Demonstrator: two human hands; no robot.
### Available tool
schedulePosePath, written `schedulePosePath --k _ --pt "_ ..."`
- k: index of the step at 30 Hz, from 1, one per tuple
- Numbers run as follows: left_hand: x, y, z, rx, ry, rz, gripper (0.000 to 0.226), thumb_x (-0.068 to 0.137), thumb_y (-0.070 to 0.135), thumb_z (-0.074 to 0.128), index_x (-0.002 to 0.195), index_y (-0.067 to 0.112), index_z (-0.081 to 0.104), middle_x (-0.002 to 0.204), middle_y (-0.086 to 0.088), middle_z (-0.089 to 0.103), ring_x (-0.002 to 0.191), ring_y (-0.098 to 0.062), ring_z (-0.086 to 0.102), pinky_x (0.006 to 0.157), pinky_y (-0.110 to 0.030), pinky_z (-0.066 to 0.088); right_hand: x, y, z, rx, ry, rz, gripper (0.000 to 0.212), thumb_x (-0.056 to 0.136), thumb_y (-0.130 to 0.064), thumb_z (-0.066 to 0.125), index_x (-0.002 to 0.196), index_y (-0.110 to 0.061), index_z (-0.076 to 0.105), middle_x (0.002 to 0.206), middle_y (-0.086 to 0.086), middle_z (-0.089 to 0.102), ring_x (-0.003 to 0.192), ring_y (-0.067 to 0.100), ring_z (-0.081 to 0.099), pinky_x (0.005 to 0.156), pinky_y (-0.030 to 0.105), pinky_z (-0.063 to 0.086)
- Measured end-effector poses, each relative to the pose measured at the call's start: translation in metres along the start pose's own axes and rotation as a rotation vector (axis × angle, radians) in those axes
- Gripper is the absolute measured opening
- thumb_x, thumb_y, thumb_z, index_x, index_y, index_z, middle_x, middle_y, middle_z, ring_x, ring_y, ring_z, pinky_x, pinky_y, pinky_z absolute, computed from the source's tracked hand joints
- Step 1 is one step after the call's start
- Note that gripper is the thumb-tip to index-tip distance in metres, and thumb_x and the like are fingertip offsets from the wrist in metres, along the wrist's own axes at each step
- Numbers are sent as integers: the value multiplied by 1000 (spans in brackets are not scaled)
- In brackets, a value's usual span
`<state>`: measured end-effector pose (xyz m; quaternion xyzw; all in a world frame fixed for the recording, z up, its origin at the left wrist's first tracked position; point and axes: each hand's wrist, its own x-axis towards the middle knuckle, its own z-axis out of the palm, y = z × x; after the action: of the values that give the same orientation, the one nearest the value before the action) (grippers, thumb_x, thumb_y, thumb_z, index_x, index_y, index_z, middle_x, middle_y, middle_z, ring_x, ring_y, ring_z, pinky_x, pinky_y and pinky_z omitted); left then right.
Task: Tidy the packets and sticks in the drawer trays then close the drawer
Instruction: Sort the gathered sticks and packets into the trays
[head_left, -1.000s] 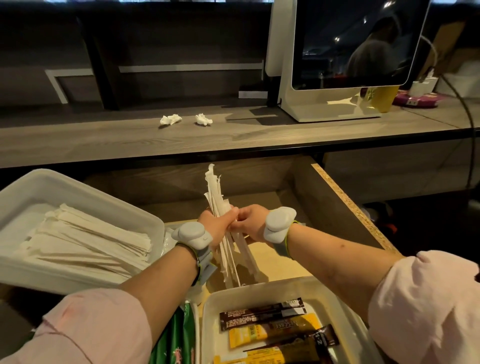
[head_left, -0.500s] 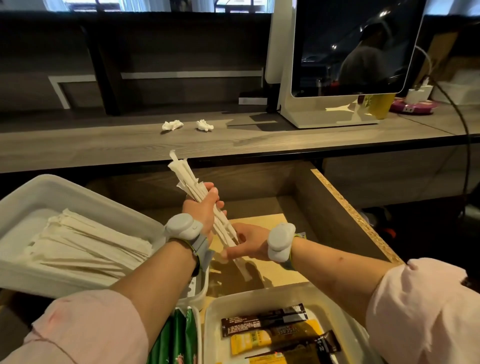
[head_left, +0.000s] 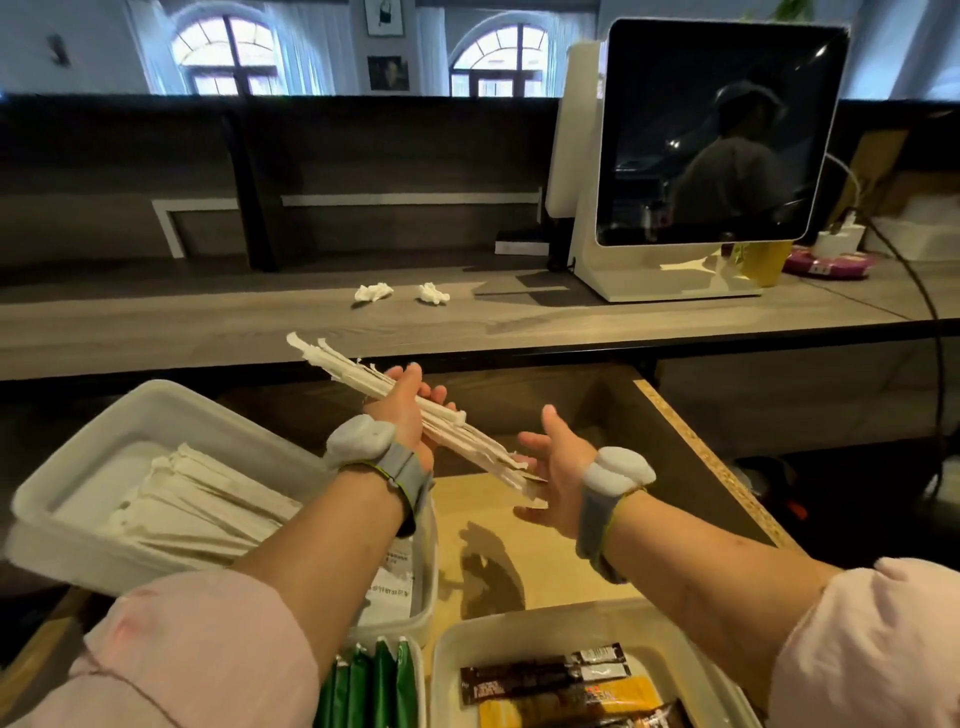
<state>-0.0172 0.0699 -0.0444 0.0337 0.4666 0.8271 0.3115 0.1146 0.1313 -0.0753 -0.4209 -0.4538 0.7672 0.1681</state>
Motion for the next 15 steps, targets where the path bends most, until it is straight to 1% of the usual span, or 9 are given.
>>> schedulePosePath --k 3,5,7,9,11,12,13,14,15 --pt "-6 0 5 -23 -44 22 16 94 16 54 83 26 47 64 0 47 43 -7 62 57 -32 50 -4 1 20 274 40 0 66 91 -65 28 132 -18 51 127 8 58 104 27 61 87 46 48" --pt "-17 -3 8 -13 -55 18 13 93 14 55 89 25 49 63 0 47 45 -10 61 55 -31 50 -8 0 42 447 -29 -19 69 89 -67 31 130 -14 49 128 12 58 107 33 63 85 46 53" --pt "-26 -3 7 -37 -57 -2 11 92 12 54 90 21 50 59 -2 45 45 -13 55 49 -26 48 -12 -3 60 566 -143 -24 73 87 -69 35 129 -11 50 128 15 60 109 35 64 90 48 53" --pt "-31 3 -3 47 -75 -57 10 92 12 54 83 16 51 52 -3 47 38 -14 51 46 -24 48 -18 -3 72 477 -203 -38 75 86 -70 35 125 -8 55 123 16 65 102 30 69 88 43 55" --pt "-34 8 -16 237 -165 -226 29 95 19 51 67 13 48 45 -2 46 39 -15 48 44 -23 48 -16 -6 64 254 -167 -124 68 89 -65 36 131 -13 51 108 12 69 81 20 71 72 31 55" --pt "-36 10 -21 328 -233 -324 37 96 22 48 60 13 46 41 -1 46 37 -13 47 43 -21 48 -15 -11 56 131 -141 -202 63 91 -62 37 135 -18 47 114 9 66 88 20 69 75 33 52" --pt "-39 11 -31 412 -305 -418 44 98 24 45 55 13 45 37 1 45 33 -11 46 42 -18 47 -13 -13 49 15 -125 -279 59 92 -59 38 139 -22 44 129 5 59 108 22 62 87 38 48" --pt "-41 13 -38 500 -379 -491 51 98 26 42 49 13 46 34 3 45 29 -9 45 41 -16 46 -11 -17 42 -79 -115 -355 57 93 -56 39 141 -25 42 142 1 49 126 23 51 96 42 41" --pt "-42 12 -47 585 -453 -559 57 98 27 39 43 14 48 32 3 45 27 -8 45 40 -14 45 -11 -21 37 -134 -106 -410 55 93 -54 41 141 -28 41 148 -3 42 134 23 42 99 43 37"
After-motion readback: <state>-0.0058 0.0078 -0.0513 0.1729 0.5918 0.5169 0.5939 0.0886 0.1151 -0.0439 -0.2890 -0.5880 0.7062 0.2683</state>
